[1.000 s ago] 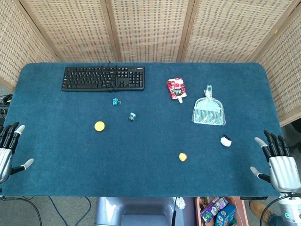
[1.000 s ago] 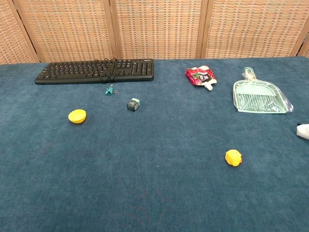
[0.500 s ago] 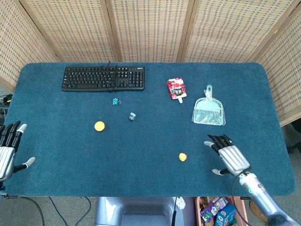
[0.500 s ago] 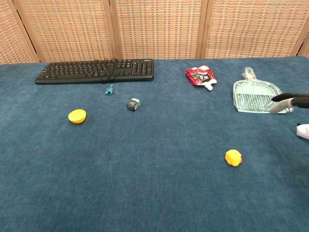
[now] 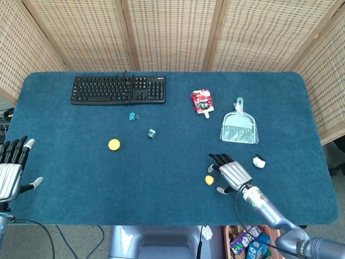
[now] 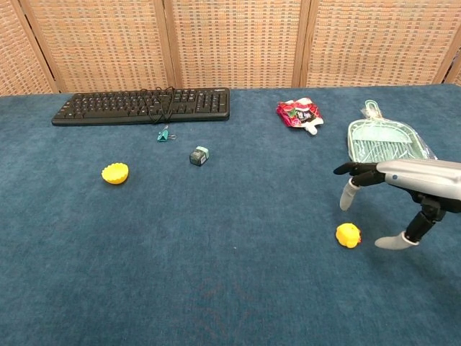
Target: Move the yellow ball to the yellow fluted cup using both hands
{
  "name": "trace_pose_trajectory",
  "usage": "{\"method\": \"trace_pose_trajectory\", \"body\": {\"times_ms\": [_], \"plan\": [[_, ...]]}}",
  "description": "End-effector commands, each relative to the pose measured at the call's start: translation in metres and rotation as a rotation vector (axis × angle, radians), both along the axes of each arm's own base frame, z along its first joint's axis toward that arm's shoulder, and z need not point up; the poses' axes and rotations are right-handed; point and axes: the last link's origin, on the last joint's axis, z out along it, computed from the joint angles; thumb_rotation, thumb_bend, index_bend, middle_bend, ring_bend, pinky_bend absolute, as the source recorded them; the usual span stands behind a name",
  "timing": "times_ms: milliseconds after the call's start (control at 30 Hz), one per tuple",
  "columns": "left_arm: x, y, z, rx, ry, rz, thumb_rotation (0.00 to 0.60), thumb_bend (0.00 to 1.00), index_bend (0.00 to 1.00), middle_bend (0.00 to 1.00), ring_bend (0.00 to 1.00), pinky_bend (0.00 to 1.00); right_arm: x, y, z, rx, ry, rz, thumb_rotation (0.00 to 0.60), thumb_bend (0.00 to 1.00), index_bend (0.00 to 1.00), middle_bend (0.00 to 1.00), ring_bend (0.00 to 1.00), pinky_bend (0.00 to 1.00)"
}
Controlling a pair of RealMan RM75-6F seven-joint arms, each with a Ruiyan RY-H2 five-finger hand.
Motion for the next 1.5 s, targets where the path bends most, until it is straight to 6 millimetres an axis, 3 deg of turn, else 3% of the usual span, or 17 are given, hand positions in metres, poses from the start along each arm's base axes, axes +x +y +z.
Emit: {"method": "trace_pose_trajectory", "body": {"times_ms": [33, 400, 733, 967, 1100, 1267, 1367, 1467, 1500], "plan": [[-0.001, 0.001, 0.001, 0.001, -0.002, 0.007, 0.600, 0.00, 0.00, 0.00, 0.00, 0.00, 0.001, -0.004, -0.009, 0.010, 0.006, -0.009, 0.600, 0.30, 0.32, 0.00, 0.00, 0.00], [-0.004, 0.002, 0.004, 0.009, -0.009, 0.016, 0.600, 0.00, 0.00, 0.00, 0.00, 0.00, 0.001, -0.006, -0.026, 0.038, 0.011, -0.024, 0.600, 0.31, 0.35, 0.00, 0.00, 0.00], [-0.004, 0.002, 0.004, 0.009, -0.010, 0.017, 0.600, 0.00, 0.00, 0.00, 0.00, 0.00, 0.001, -0.008, -0.028, 0.027, -0.002, -0.032, 0.600, 0.35, 0.46, 0.00, 0.00, 0.00], [-0.003, 0.002, 0.004, 0.009, -0.012, 0.018, 0.600, 0.00, 0.00, 0.00, 0.00, 0.00, 0.007, -0.010, -0.024, 0.019, -0.046, -0.037, 0.600, 0.36, 0.47, 0.00, 0.00, 0.00], [-0.003, 0.002, 0.004, 0.007, -0.016, 0.019, 0.600, 0.00, 0.00, 0.00, 0.00, 0.00, 0.022, -0.017, -0.015, 0.009, -0.082, -0.017, 0.600, 0.36, 0.48, 0.00, 0.00, 0.00], [-0.003, 0.002, 0.004, 0.001, -0.025, 0.023, 0.600, 0.00, 0.00, 0.00, 0.00, 0.00, 0.058, -0.040, -0.010, 0.012, -0.098, 0.030, 0.600, 0.36, 0.48, 0.00, 0.00, 0.00], [-0.003, 0.002, 0.005, -0.001, -0.029, 0.023, 0.600, 0.00, 0.00, 0.00, 0.00, 0.00, 0.078, -0.052, -0.013, 0.032, -0.105, 0.038, 0.600, 0.37, 0.48, 0.00, 0.00, 0.00], [-0.003, 0.003, 0.003, -0.019, -0.037, 0.021, 0.600, 0.00, 0.00, 0.00, 0.00, 0.00, 0.119, -0.063, -0.028, 0.101, -0.133, 0.069, 0.600, 0.37, 0.49, 0.00, 0.00, 0.00], [-0.003, 0.003, 0.004, -0.022, -0.038, 0.021, 0.600, 0.00, 0.00, 0.00, 0.00, 0.00, 0.124, -0.066, -0.032, 0.109, -0.128, 0.074, 0.600, 0.37, 0.49, 0.00, 0.00, 0.00]]}}
